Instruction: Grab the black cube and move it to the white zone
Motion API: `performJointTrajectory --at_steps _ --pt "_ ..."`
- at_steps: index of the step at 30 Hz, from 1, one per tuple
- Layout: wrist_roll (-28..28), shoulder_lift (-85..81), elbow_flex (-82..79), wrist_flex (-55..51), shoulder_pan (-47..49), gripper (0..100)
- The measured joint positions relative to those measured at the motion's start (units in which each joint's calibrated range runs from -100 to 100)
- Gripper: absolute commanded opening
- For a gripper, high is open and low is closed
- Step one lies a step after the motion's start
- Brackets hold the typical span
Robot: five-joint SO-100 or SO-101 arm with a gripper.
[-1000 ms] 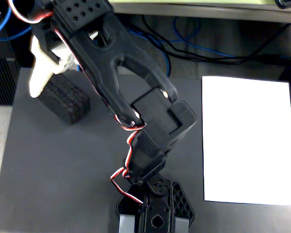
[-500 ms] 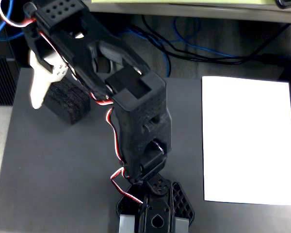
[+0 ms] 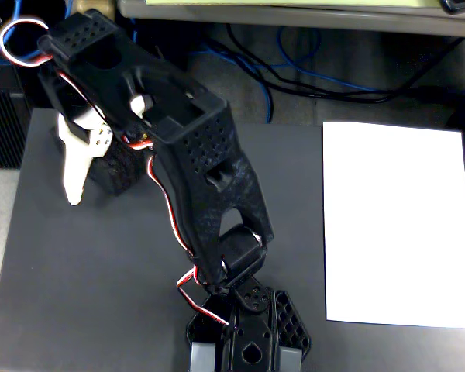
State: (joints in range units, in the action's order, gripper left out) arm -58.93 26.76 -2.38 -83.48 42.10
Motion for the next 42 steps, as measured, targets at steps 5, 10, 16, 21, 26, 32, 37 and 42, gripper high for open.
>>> performJointTrajectory --at_steps 5,10,16,21,26,32,37,42 --pt "0.0 -0.2 0.1 0.0 0.1 1" --pt "4.2 -0.2 0.5 0.0 0.8 1" --pt "12.7 -15.1 0.1 -6.0 6.9 1" --pt "18.6 -26.6 -0.2 -7.2 7.2 1" --pt "24.5 -39.8 -0.2 -12.9 -3.2 1" --pt "26.4 -57.8 -0.2 -13.9 -34.4 1" --pt "28.4 -59.7 -0.2 -13.9 -61.6 1" --pt "30.4 -59.8 -0.2 -8.9 -75.3 1"
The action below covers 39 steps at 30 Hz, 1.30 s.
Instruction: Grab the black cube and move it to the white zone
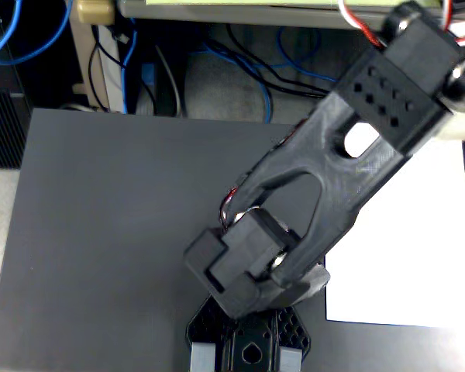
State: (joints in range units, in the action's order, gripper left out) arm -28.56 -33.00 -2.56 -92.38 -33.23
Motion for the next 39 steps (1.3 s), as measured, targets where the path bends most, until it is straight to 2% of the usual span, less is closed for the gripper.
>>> performJointTrajectory --at_steps 5,13,17,21,25,29,39 --pt "1.7 0.0 -1.0 2.4 -5.3 1" --pt "3.9 0.4 -26.9 17.5 -5.2 1" --pt "4.6 16.6 -27.7 21.8 -3.2 1" --pt "4.6 36.4 -20.3 22.1 -3.0 1" --pt "4.6 37.3 -20.2 22.1 -2.6 1" --pt "4.6 37.5 -23.0 21.5 4.2 1" --pt "3.9 37.5 -24.7 17.5 4.5 1"
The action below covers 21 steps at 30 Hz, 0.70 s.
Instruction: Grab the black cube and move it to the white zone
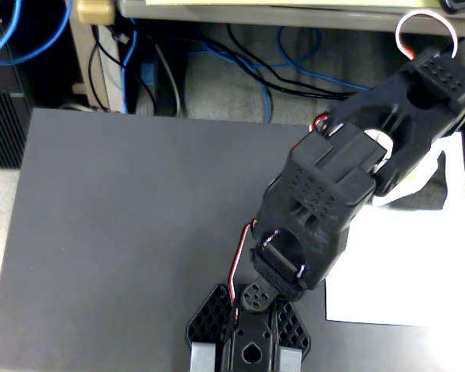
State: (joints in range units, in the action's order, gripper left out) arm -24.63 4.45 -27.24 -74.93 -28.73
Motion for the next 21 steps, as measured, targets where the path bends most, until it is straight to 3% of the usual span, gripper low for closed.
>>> performJointTrajectory --at_steps 6,19,21 --pt "-3.1 0.0 -0.3 -6.3 -4.4 2" --pt "-5.5 0.0 1.0 -6.8 -6.3 2" --pt "-5.5 0.0 1.0 -6.8 -6.3 9"
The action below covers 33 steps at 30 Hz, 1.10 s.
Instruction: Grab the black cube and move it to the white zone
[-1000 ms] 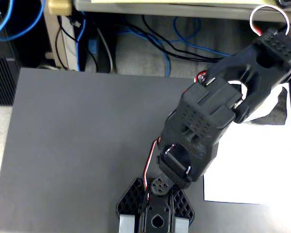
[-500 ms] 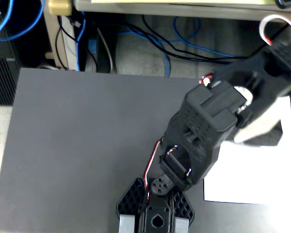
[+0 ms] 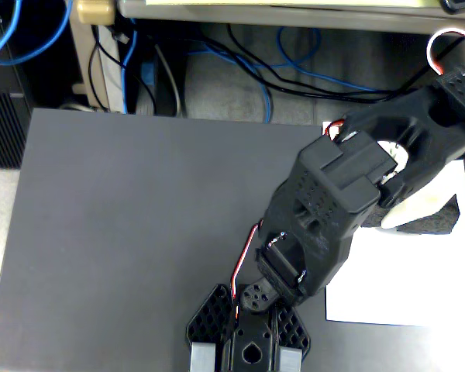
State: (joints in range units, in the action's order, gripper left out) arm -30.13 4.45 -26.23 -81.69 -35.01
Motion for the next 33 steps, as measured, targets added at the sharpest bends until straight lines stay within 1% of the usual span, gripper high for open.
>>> performJointTrajectory --at_steps 2,3,5,6,9,16,17,20,21,24,27,30,32,33 --pt "0.0 0.0 0.0 0.0 0.0 24" --pt "0.0 0.0 0.0 0.0 0.0 29" --pt "-0.2 0.0 0.0 0.0 -2.1 36" --pt "-1.0 0.0 0.0 0.0 -3.4 38" --pt "-3.3 0.0 0.0 0.0 -4.0 39" --pt "-3.4 0.0 2.0 -0.4 -4.2 39" --pt "-3.4 0.0 4.4 -1.7 -4.2 39" --pt "-3.4 0.0 16.7 -13.6 -4.2 39" --pt "-3.4 0.0 19.8 -15.2 -4.2 39" --pt "-3.4 0.0 23.3 -16.6 -4.0 38" --pt "-3.4 0.0 26.2 -16.6 -0.1 38" --pt "-1.6 0.0 33.4 -16.6 1.0 38" --pt "1.1 0.0 38.5 -16.6 3.9 38" --pt "3.0 0.0 41.0 -16.6 6.1 35"
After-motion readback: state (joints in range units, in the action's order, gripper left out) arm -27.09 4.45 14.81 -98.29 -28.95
